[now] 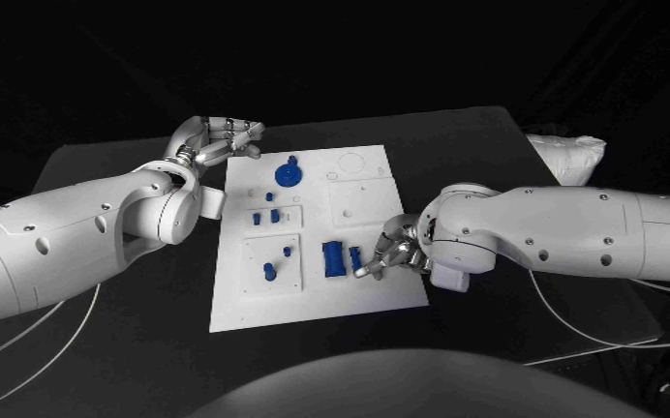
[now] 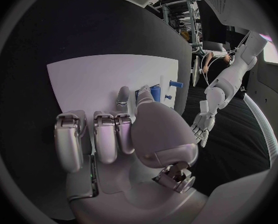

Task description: Assemble the parts on the task board

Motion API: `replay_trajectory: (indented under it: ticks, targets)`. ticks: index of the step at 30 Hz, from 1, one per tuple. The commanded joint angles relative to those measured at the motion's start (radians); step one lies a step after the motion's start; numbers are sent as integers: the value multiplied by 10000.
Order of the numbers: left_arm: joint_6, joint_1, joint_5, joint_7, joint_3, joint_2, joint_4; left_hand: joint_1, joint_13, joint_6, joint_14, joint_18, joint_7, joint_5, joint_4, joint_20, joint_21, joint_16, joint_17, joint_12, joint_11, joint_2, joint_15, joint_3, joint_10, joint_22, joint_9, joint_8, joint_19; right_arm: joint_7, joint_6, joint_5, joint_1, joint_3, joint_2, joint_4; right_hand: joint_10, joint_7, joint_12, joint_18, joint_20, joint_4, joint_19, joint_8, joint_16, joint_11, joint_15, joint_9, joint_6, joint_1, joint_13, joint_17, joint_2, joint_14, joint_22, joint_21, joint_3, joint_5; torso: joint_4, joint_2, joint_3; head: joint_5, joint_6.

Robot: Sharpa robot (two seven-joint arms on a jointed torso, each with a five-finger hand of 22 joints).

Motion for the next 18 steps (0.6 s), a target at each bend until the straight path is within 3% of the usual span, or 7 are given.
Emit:
replay_trajectory:
  ticks: [1,18]
  targets:
    - [147,7,-40,73,8,29,16,26,11,-44,-84,111,-4,67,3,30,-44,34,-15,69,-21,84,-18,-44,-63,-10,16,36,72,-51,50,-107,-1,5,24,-60,1027,25,-52,-66,-72,-48,1047,8,41,-63,-97,9,-64,66,2595,2635,73,1042,2632,45,11,-17,-3,2,-1,-6,0]
    - [143,7,-40,68,8,34,18,30,11,-45,-87,111,-4,69,3,30,-49,38,-18,69,-21,91,-17,-53,-64,-17,16,38,75,-71,112,-146,-1,4,140,-206,1027,17,-52,-66,-77,-188,1047,-29,41,-70,-103,53,-77,266,2595,2635,118,1042,2632,45,67,-19,2,7,-1,-12,0]
